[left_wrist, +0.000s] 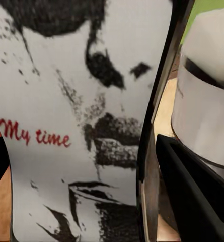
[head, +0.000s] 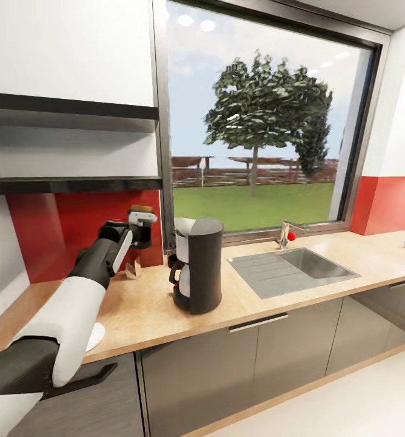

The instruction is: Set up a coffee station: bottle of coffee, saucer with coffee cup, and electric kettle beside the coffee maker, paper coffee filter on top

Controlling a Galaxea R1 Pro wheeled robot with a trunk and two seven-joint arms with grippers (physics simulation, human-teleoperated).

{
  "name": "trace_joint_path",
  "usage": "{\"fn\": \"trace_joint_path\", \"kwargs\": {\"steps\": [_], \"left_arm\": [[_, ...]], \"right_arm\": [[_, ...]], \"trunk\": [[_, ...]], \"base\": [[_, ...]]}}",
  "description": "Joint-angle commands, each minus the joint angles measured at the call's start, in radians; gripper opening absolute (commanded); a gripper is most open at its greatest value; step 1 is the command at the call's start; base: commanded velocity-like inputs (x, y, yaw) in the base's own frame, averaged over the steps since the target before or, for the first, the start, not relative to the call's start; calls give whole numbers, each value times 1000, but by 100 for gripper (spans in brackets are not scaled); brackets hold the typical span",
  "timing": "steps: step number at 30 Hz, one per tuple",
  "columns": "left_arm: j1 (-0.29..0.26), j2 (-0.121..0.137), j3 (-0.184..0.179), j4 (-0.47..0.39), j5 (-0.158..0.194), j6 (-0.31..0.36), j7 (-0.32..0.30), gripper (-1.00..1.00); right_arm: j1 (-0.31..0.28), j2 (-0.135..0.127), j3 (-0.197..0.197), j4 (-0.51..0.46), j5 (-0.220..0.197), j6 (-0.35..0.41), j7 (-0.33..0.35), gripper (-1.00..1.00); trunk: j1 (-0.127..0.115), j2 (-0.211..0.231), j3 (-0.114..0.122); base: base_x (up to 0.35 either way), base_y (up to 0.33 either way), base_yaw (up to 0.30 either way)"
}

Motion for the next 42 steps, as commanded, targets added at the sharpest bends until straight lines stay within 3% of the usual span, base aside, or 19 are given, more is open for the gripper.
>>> {"fn": "trace_joint_path", "kwargs": {"steps": [1,7,16,25,31,35,42], "left_arm": [[9,0,0,-1,-6,1,1,-100],[139,2,5,-1,-6,-86,5,-100],[204,6,6,11,-4,-165,5,-100],[265,15,9,13,-3,-183,6,-100],[309,24,18,13,-1,-259,8,-100],[331,26,38,13,-1,-267,8,-100],[362,27,40,14,0,-278,7,-100]], "right_arm": [[1,-1,8,-1,-10,-2,2,100],[1,-1,8,-1,-10,-2,2,100],[1,-1,8,-1,-10,-2,2,100],[1,-1,8,-1,-10,-2,2,100],[1,-1,8,-1,-10,-2,2,100],[1,-1,8,-1,-10,-2,2,100],[1,-1,8,-1,-10,-2,2,100]], "trunk": [[0,-1,0],[0,-1,0],[0,-1,0],[0,-1,0],[0,-1,0],[0,-1,0],[0,-1,0]], "base": [[0,0,0],[14,0,0],[87,0,-13],[2,0,-103],[24,0,-2],[198,0,0],[24,0,0]]}}
